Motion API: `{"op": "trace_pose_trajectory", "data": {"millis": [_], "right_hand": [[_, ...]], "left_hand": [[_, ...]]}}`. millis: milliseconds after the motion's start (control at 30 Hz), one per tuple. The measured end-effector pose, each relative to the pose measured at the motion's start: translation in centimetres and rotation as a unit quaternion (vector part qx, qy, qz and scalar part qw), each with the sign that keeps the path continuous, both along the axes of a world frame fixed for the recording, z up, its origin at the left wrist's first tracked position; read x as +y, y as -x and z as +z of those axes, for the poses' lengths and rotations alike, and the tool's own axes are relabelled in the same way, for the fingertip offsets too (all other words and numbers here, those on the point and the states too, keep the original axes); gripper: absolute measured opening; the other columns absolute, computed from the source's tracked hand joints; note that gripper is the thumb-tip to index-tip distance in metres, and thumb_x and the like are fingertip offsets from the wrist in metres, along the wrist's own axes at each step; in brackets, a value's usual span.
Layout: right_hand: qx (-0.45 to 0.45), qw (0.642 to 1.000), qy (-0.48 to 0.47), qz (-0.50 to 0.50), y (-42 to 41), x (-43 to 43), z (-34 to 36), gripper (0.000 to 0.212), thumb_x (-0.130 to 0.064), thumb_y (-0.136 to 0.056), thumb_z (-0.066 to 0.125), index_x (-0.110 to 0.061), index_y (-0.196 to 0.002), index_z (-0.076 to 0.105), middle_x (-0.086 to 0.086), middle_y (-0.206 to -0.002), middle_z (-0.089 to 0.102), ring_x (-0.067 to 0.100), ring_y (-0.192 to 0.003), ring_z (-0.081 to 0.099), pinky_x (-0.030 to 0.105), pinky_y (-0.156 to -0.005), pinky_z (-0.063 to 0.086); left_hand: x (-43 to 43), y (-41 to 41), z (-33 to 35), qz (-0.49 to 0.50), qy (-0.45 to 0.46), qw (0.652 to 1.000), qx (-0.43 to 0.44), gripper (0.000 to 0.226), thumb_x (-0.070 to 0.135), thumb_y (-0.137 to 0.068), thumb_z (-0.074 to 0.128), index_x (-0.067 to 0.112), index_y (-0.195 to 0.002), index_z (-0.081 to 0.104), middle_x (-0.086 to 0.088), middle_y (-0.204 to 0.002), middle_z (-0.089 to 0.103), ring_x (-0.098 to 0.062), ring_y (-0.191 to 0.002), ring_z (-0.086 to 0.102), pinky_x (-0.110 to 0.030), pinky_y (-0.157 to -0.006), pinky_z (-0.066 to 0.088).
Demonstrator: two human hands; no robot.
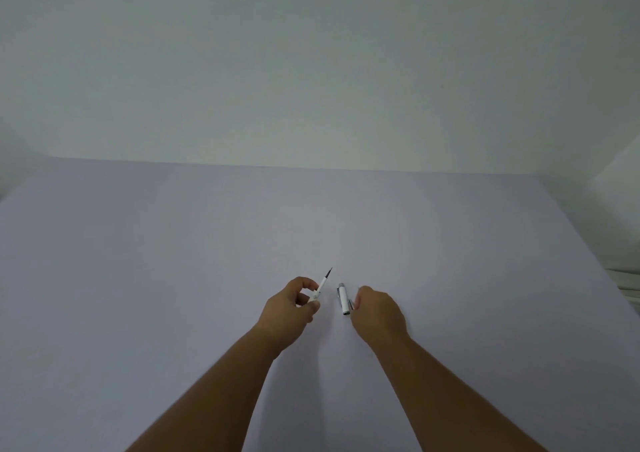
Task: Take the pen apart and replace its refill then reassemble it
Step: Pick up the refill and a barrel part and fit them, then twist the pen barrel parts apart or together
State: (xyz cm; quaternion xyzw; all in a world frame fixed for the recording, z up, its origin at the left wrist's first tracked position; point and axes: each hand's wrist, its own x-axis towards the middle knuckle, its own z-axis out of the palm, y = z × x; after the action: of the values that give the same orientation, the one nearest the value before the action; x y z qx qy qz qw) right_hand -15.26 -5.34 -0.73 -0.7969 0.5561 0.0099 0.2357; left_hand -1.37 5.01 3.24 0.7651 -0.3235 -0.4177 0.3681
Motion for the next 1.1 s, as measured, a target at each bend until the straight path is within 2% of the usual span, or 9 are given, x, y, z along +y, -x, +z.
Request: {"op": "trace_pose_trajectory", "data": {"millis": [100,200,267,333,433,500,767,933,1100], "right_hand": [[-0.016,0.999,0.001,-0.032,-0.3,0.3,0.1,0.017,-0.024,-0.089,0.049,-0.011,-0.097,0.057,0.009,-0.097,0.066,0.027,-0.087,0.061,0.03,-0.065,0.044],[-0.127,0.984,-0.021,-0.126,-0.7,0.1,1.2,0.024,-0.022,-0.086,0.056,-0.009,-0.105,0.061,0.01,-0.099,0.067,0.027,-0.088,0.062,0.029,-0.067,0.044],[-0.255,0.946,-0.076,-0.185,-1.1,-0.2,2.4,0.024,-0.025,-0.086,0.057,-0.012,-0.104,0.066,0.008,-0.094,0.068,0.018,-0.075,0.06,0.025,-0.064,0.042],[-0.38,0.885,-0.144,-0.229,-1.6,-0.4,3.7,0.014,-0.026,-0.087,0.058,-0.017,-0.092,0.069,-0.001,-0.078,0.066,0.009,-0.062,0.051,0.021,-0.058,0.041],[-0.468,0.825,-0.193,-0.251,-1.6,-0.4,5.5,0.007,-0.021,-0.085,0.062,-0.024,-0.083,0.068,-0.007,-0.074,0.066,0.01,-0.065,0.051,0.022,-0.057,0.045],[-0.493,0.809,-0.201,-0.248,-1.4,-0.2,6.3,0.008,-0.018,-0.084,0.064,-0.025,-0.083,0.069,-0.005,-0.081,0.068,0.012,-0.068,0.052,0.023,-0.058,0.045],[-0.489,0.825,-0.202,-0.2,-0.6,1.2,8.1,0.012,-0.019,-0.083,0.066,-0.019,-0.094,0.071,0.0,-0.092,0.07,0.013,-0.077,0.055,0.024,-0.067,0.047],[-0.47,0.847,-0.183,-0.166,-0.4,2.2,8.5,0.014,-0.018,-0.083,0.067,-0.03,-0.076,0.067,-0.013,-0.077,0.068,0.009,-0.077,0.059,0.02,-0.068,0.047],[-0.456,0.858,-0.187,-0.146,0.4,2.8,8.7,0.006,-0.017,-0.082,0.067,-0.022,-0.084,0.07,-0.009,-0.081,0.069,0.009,-0.077,0.06,0.019,-0.065,0.045]], "left_hand": [[-0.1,-0.1,0.1,-0.003,0.004,1.0,-0.001,0.013,0.023,-0.089,0.056,0.032,-0.099,0.058,0.004,-0.081,0.062,-0.008,-0.064,0.06,-0.022,-0.058,0.048],[-0.2,-0.2,0.4,-0.01,0.006,1.0,-0.006,0.013,0.022,-0.089,0.056,0.033,-0.097,0.058,0.003,-0.081,0.062,-0.009,-0.065,0.06,-0.024,-0.059,0.049],[-0.2,-0.2,0.6,-0.016,0.007,1.0,-0.007,0.014,0.022,-0.089,0.056,0.032,-0.097,0.059,0.003,-0.081,0.062,-0.011,-0.067,0.061,-0.026,-0.063,0.051],[-0.2,-0.2,0.9,-0.023,0.005,1.0,-0.01,0.014,0.022,-0.089,0.056,0.034,-0.096,0.058,0.003,-0.083,0.062,-0.013,-0.07,0.061,-0.026,-0.063,0.051],[-0.1,0.0,1.4,-0.031,0.002,0.999,-0.019,0.015,0.023,-0.089,0.057,0.037,-0.096,0.057,0.001,-0.087,0.062,-0.015,-0.073,0.061,-0.024,-0.062,0.05],[0.0,0.1,1.8,-0.033,0.003,0.999,-0.022,0.015,0.023,-0.089,0.057,0.037,-0.096,0.057,0.001,-0.088,0.062,-0.016,-0.074,0.062,-0.026,-0.064,0.052],[0.9,0.9,2.8,-0.046,0.012,0.998,-0.036,0.017,0.022,-0.089,0.058,0.038,-0.093,0.056,-0.001,-0.088,0.063,-0.016,-0.073,0.063,-0.03,-0.07,0.056],[1.3,1.4,3.3,-0.046,0.015,0.998,-0.042,0.017,0.023,-0.088,0.058,0.038,-0.094,0.056,-0.001,-0.089,0.064,-0.014,-0.072,0.063,-0.027,-0.066,0.054],[1.7,1.8,3.6,-0.043,0.027,0.998,-0.04,0.016,0.022,-0.088,0.059,0.036,-0.094,0.057,0.001,-0.088,0.064,-0.012,-0.072,0.064,-0.027,-0.068,0.055]]}}
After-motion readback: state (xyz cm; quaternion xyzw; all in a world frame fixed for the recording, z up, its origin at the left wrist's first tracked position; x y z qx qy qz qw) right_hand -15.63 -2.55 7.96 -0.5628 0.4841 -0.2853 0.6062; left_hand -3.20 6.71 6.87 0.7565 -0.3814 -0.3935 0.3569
